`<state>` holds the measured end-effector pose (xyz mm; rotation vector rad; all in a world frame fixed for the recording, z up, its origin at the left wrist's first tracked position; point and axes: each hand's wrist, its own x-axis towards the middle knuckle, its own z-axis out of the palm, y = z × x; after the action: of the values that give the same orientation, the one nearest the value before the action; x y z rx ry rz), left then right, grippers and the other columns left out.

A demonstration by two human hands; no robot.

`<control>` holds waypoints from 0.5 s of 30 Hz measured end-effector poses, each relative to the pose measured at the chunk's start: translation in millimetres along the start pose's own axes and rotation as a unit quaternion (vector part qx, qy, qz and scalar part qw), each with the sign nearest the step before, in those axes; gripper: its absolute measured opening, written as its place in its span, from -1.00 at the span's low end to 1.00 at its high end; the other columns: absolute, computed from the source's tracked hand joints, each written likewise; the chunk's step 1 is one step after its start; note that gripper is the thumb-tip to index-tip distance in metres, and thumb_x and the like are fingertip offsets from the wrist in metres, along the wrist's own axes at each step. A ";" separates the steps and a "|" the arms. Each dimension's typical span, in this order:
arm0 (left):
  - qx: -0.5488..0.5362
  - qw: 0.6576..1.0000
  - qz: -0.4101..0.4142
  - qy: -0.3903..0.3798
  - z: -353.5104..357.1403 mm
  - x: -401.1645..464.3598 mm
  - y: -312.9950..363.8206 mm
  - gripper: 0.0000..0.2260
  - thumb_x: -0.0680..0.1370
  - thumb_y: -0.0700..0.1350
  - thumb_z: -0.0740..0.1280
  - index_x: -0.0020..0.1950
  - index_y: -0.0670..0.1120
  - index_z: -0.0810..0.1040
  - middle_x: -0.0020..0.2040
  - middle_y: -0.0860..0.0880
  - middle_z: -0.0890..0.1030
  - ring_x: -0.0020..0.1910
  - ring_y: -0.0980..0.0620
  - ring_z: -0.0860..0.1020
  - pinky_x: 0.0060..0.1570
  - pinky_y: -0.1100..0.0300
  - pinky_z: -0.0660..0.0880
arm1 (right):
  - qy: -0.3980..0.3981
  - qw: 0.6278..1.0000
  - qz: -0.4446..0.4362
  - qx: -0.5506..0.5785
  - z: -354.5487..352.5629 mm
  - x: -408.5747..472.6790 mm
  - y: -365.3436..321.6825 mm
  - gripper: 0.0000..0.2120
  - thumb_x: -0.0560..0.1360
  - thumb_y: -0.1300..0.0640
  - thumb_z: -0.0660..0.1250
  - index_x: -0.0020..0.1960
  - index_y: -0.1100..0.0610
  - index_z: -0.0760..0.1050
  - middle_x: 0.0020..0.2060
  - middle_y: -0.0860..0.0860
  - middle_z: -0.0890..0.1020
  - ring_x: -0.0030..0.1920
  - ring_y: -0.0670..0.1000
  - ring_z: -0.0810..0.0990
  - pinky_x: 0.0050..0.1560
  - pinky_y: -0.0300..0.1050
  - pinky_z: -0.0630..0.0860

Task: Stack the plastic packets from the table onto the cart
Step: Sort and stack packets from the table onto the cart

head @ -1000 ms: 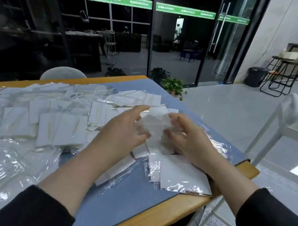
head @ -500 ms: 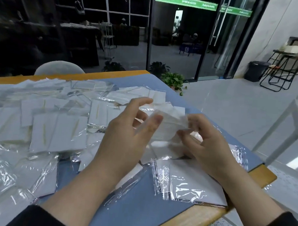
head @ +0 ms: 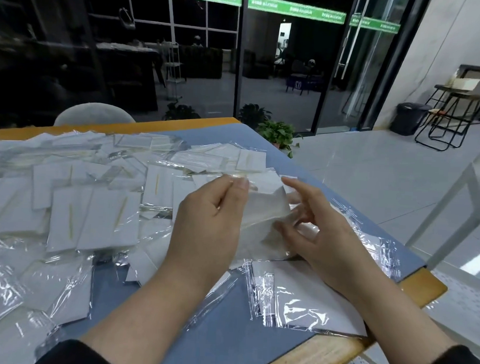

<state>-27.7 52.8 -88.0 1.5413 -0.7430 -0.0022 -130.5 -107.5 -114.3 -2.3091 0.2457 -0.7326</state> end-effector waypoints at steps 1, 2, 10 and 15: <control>-0.005 1.000 -0.004 0.001 0.3 0.2 -1.6 -0.67 0.68 -0.03 0.25 -0.30 0.04 0.49 -0.45 0.17 0.41 -0.42 0.18 0.34 -0.37 0.28 0.27 | 0.007 1.000 0.000 0.007 -0.2 -0.1 1.5 -0.36 0.54 0.04 0.43 0.28 -0.61 0.23 -0.08 -0.27 0.55 -0.01 -0.09 0.59 0.08 -0.03 0.60; -0.014 1.000 -0.011 0.004 -0.1 0.5 -3.1 -0.73 0.68 -0.03 0.25 -0.21 0.05 0.57 -0.42 0.19 0.48 -0.41 0.19 0.39 -0.35 0.29 0.31 | 0.016 1.000 -0.002 0.014 -0.6 -0.2 3.1 -0.36 0.55 0.08 0.42 0.26 -0.61 0.25 -0.09 -0.27 0.54 -0.02 -0.09 0.58 0.06 -0.13 0.58; -0.079 0.976 0.026 0.203 -11.6 7.6 1.5 -0.84 0.65 0.00 0.31 -0.08 0.13 0.64 -0.28 0.15 0.59 -0.32 0.27 0.45 -0.27 0.42 0.40 | 0.075 0.995 0.010 0.061 -2.1 0.5 10.8 -0.76 0.58 0.13 0.38 0.08 -0.22 0.50 -0.19 -0.16 0.56 -0.11 -0.01 0.55 0.01 0.02 0.55; -0.117 0.962 -0.036 0.244 -20.1 15.7 -11.4 -0.86 0.63 0.04 0.37 -0.08 0.03 0.63 -0.41 0.19 0.49 -0.39 0.17 0.39 -0.29 0.22 0.41 | 0.112 0.988 0.026 0.098 -3.7 0.1 9.4 -0.77 0.57 0.18 0.40 -0.04 -0.19 0.54 -0.20 -0.12 0.65 -0.14 0.05 0.61 -0.03 0.23 0.55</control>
<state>-1.7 62.9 -88.7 1.2691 -0.2810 0.2227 -132.2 -116.6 -118.2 -2.0282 0.3193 -0.9478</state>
